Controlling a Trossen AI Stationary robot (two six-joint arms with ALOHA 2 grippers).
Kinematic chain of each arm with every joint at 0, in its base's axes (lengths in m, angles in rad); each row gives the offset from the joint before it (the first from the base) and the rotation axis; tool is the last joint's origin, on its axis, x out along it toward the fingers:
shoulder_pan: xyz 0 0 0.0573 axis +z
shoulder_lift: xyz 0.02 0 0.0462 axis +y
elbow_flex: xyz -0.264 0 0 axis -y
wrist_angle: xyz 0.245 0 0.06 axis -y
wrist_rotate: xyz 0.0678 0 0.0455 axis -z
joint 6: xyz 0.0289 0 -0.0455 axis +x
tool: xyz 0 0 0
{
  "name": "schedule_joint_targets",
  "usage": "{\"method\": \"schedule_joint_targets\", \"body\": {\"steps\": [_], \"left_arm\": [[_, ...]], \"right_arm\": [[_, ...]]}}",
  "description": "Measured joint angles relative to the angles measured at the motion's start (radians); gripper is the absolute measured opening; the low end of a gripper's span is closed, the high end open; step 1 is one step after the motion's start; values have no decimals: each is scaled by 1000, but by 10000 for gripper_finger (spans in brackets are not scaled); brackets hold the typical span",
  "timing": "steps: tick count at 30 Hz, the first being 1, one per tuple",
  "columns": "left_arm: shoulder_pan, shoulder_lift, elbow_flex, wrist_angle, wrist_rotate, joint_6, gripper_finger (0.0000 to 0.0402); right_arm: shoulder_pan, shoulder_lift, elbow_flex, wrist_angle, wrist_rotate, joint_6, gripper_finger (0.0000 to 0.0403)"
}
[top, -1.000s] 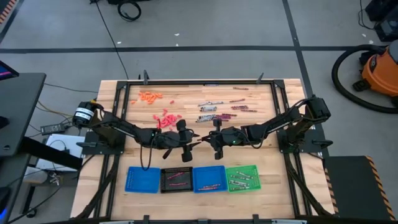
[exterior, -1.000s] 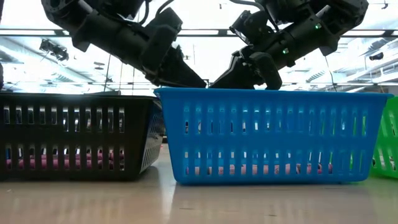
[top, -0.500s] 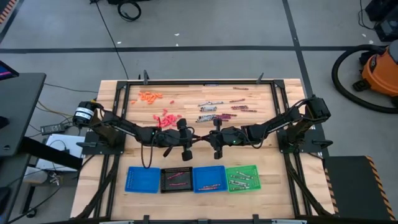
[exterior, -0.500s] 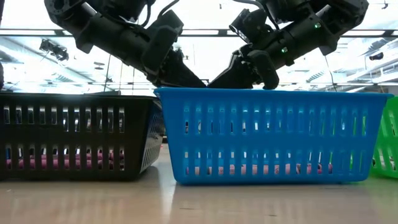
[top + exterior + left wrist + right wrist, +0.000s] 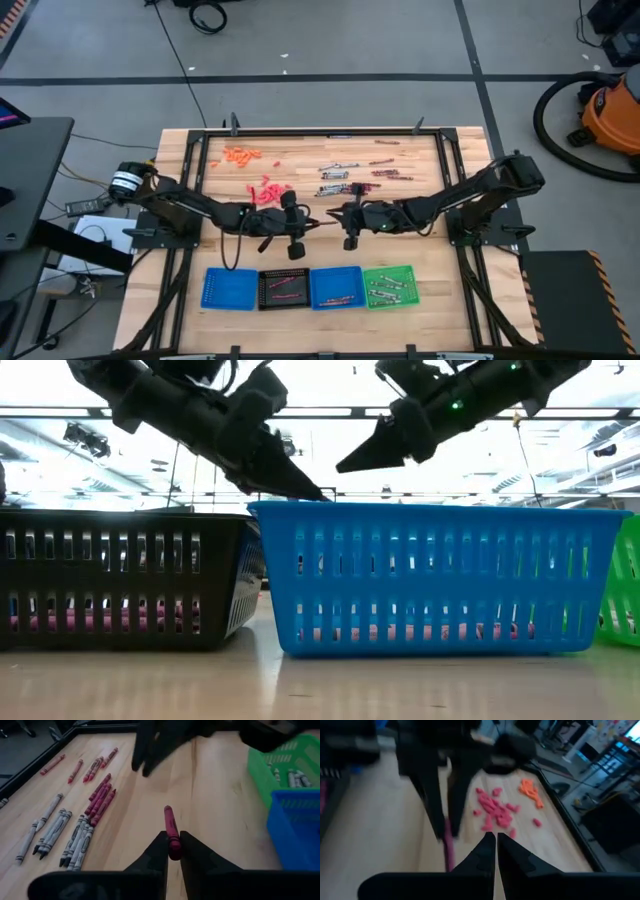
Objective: Sort crayons
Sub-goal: Put the dark pink crayon into the black bin
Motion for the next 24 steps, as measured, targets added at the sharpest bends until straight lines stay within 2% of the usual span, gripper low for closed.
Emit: {"method": "schedule_joint_targets", "body": {"steps": [5, 8, 11, 16, 20, 24], "left_arm": [[-44, -107, 0, -164, -1, -50, 36], [-93, -181, 0, -288, 19, -108, 36], [-153, -250, 0, -361, 62, -187, 36], [-274, -314, 0, -427, 54, -338, 37], [-411, -305, 0, -511, -49, -475, 37], [-558, -296, 0, -531, -244, -583, 37]], "right_arm": [[4, -83, 1, -127, 84, 66, 25], [4, -109, 0, -200, 96, 135, 25], [4, -109, -1, -237, 116, 206, 25], [4, -82, -26, -234, 179, 279, 25], [5, -70, -33, -232, 199, 330, 25], [12, -69, -32, -197, 198, 335, 25]]}}
